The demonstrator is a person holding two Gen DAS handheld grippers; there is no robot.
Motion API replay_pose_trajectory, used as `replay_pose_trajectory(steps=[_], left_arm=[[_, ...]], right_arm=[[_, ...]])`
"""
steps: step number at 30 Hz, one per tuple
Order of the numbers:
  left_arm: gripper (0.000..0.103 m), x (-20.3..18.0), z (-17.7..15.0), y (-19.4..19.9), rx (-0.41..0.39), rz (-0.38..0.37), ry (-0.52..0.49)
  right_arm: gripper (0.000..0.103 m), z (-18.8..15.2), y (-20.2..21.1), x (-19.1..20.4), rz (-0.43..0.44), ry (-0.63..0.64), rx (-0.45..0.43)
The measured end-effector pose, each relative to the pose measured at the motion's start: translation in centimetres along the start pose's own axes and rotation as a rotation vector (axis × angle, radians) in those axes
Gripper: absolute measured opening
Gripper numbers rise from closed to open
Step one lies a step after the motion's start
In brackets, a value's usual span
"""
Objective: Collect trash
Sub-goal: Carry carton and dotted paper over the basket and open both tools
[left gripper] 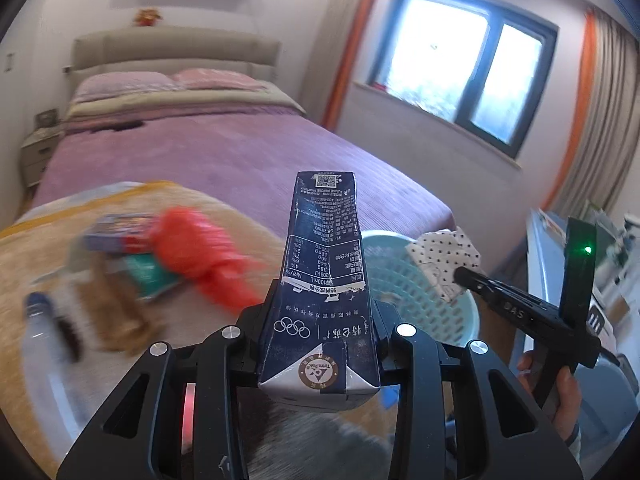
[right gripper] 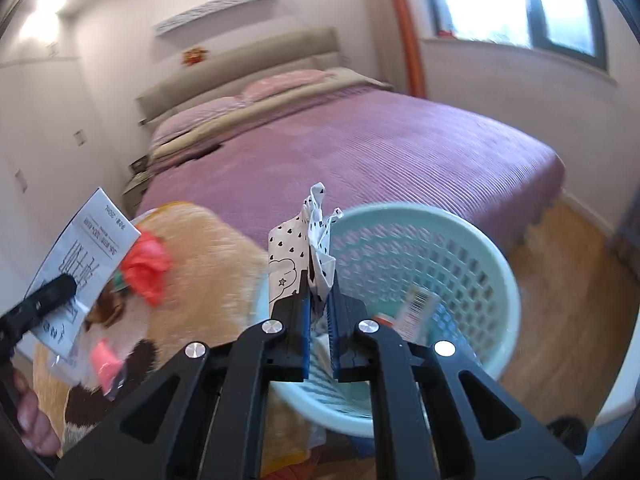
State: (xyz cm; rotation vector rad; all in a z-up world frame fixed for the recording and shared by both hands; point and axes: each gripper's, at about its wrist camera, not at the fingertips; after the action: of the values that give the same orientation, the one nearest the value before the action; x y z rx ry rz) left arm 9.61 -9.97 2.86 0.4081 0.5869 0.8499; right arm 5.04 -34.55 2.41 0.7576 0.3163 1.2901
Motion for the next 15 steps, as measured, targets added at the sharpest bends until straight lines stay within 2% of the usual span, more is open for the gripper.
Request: replay_pose_trajectory(steps=[4,9,15], left_arm=[[0.034,-1.9,0.3,-4.8,0.067,-0.051,0.004],[0.034,-3.6,0.5,-9.5,0.118,-0.062,-0.025],[0.034,-5.1,0.5,-14.2,0.179,-0.038,-0.045]], right_arm=[[0.006,-0.4,-1.7,-2.5,-0.051,-0.063,0.041],[0.006,-0.7,-3.7,-3.9,-0.091,-0.095,0.076],[0.006,-1.0,-5.4,-4.6,-0.131,-0.102,0.109]])
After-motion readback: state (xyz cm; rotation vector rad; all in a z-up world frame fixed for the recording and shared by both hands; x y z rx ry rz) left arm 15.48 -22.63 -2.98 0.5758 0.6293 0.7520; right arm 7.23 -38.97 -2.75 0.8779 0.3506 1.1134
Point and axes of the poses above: each gripper's, at about its wrist camera, not at the fingertips, and y roughly against the way its jaws point, x to its left, z to its top, and after that the axes turned 4 degrees about -z, right-handed
